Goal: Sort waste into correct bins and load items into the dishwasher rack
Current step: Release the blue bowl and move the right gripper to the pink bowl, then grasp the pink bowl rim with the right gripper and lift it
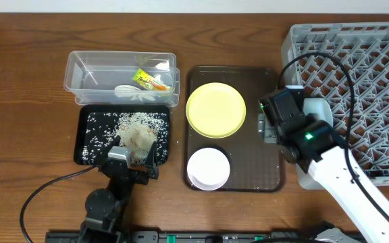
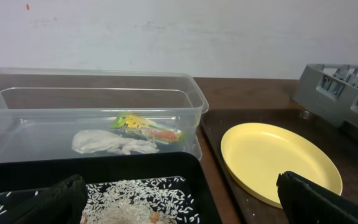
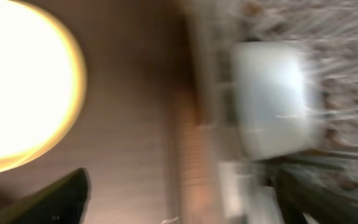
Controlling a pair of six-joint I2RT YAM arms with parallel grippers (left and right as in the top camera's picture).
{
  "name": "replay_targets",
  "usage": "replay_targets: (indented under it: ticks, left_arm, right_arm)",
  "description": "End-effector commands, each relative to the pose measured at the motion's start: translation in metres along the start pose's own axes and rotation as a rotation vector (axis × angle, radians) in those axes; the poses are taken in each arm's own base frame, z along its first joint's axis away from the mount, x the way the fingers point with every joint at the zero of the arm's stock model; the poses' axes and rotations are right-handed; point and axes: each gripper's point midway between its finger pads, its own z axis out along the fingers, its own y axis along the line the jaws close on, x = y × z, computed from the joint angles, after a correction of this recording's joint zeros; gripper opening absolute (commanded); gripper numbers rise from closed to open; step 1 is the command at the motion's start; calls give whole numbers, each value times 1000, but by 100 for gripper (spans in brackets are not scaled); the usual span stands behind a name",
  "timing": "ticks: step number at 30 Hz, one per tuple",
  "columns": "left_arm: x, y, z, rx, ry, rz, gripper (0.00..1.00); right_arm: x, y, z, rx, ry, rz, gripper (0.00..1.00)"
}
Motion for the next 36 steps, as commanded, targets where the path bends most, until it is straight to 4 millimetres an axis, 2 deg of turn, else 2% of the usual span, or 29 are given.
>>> replay_targets:
  ticks: [1,4,9,12,16,19,20,21,22,24,27,30,33,35,36]
  left_arm:
    - [15,6,1,-23,48,9,99]
    - [15,6,1,-23,48,9,99]
    - [15,5,1,-23,48,9,99]
    - [15,6,1,-23,48,9,99]
    - [15,6,1,-23,48,9,99]
    - [15,6,1,-23,48,9,99]
    - [15,5,1,-23,48,9,99]
    - [15,6,1,-23,48,9,99]
    - [15,6,1,-23,48,9,99]
    - [15,6,1,-23,48,9,100]
    - [15,6,1,-23,48,9,99]
    - [15,6,1,-23,48,9,99]
    - [15,6,1,-23,48,9,99]
    - [15,6,1,-23,48,9,99]
    - [15,5,1,-23,48,9,99]
  right_arm:
    - [24,71,-20,-411,139,-75,78]
    - [45,92,-22,-517,225,-122,78]
    - [87,115,-11,-529,357,-216,66]
    - [106,133,-2,-526,397,-283,65]
    - [120,133,24,-402,421,-301,60]
    - [130,132,41,-347,459,-297,53]
    - [133,132,45,-339,470,-298,46]
    - [136,132,49,-331,484,-300,29]
    - [139,131,50,-326,499,-296,17]
    - [140,131,50,-324,504,-298,2]
    - [130,131,44,-336,467,-290,1]
    - [106,121,35,-305,371,-270,1]
    - [60,88,21,-193,197,-220,1]
    - [24,56,9,-81,52,-161,1]
    - [-1,29,-2,6,-55,-106,1]
